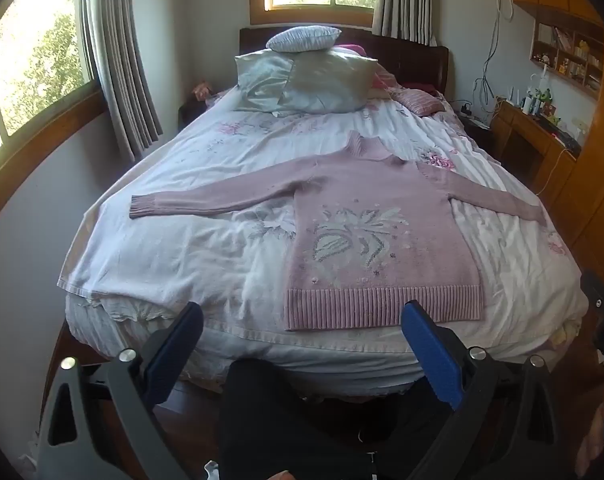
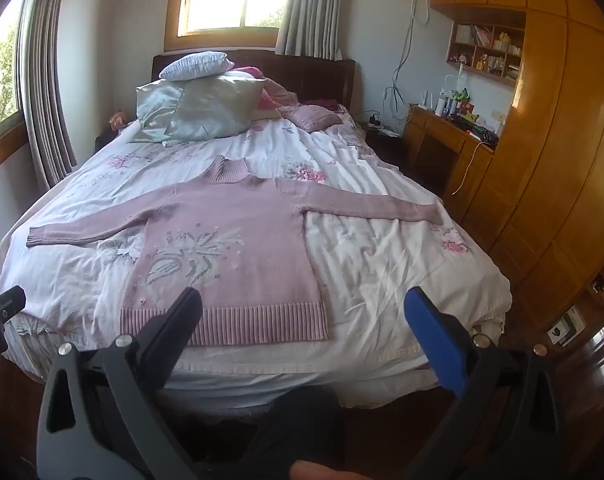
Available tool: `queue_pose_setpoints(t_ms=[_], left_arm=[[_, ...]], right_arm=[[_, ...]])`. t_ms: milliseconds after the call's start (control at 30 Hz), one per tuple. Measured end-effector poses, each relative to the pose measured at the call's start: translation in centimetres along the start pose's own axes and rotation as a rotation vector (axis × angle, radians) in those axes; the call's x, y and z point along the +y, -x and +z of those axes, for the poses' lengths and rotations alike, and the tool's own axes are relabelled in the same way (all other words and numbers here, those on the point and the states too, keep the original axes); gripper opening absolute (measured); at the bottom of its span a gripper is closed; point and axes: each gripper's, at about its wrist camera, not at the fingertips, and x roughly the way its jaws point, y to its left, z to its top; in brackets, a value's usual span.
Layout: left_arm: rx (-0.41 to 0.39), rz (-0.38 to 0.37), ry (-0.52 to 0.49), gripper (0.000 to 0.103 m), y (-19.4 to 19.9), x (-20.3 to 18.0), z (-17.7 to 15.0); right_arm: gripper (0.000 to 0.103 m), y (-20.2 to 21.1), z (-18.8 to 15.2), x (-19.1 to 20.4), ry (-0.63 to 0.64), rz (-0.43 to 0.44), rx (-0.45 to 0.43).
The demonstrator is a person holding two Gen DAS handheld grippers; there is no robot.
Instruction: Fold small clothes
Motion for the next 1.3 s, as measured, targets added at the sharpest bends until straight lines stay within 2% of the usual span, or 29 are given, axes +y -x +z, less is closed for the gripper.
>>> queue_pose_setpoints(t_ms=[667,1167,1300], left_arm=[[-0.011,0.001,0.006,0.099,-0.4,0.6,0.6],[-0.008,0.000,0.006,0.099,-0.2,-0.4,-0.1],[-0.012,0.002,0.004,0.099,-0.3,0.7,0.4]], right_arm=[[0.101,0.1,0.0,0.1,0.004,-0.002,-0.012],[0.101,-0.2,0.0,0.0,0.005,-0.003,-0.009],[0.101,-0.6,-0.2,-0.1,0.005,-0.004,-0.007]])
